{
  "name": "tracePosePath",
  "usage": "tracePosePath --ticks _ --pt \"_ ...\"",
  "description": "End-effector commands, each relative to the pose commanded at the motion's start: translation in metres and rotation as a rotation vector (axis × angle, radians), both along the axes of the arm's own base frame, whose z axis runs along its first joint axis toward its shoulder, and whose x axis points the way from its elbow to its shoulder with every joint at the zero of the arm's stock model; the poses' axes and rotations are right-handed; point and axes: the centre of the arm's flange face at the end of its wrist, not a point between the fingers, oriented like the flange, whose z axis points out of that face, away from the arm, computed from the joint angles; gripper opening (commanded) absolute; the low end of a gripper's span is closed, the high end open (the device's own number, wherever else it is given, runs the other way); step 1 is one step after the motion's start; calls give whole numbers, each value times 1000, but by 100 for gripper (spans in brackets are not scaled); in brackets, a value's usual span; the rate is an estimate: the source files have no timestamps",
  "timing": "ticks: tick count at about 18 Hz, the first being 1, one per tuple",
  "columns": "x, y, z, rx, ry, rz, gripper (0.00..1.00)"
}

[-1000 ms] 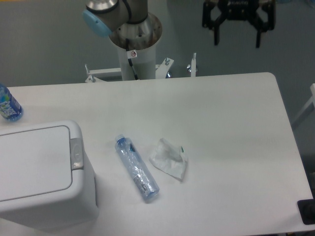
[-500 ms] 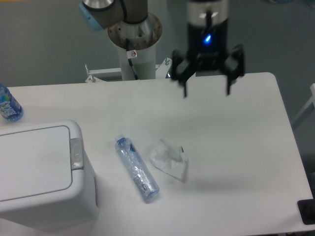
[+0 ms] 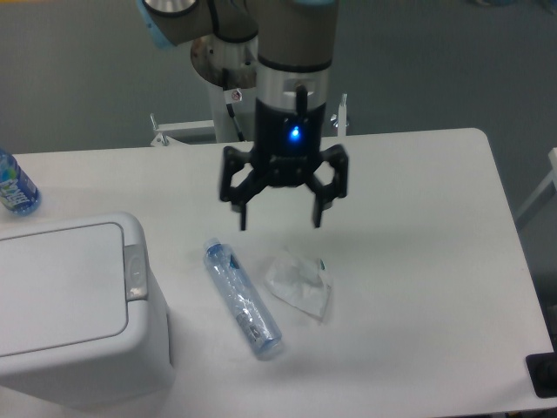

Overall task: Open the trash can
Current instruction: 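Lower the open gripper from above toward the trash can lid, then move the gripper onto the lid edge and press it down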

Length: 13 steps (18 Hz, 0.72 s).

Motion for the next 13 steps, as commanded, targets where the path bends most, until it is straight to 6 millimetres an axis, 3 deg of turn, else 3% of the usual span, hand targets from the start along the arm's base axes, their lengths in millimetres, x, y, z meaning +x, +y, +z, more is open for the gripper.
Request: tracePosePath --ticks 6,13 --pt "25 28 -12 25 -12 -11 100" --pt "47 38 -21 9 -20 -48 100"
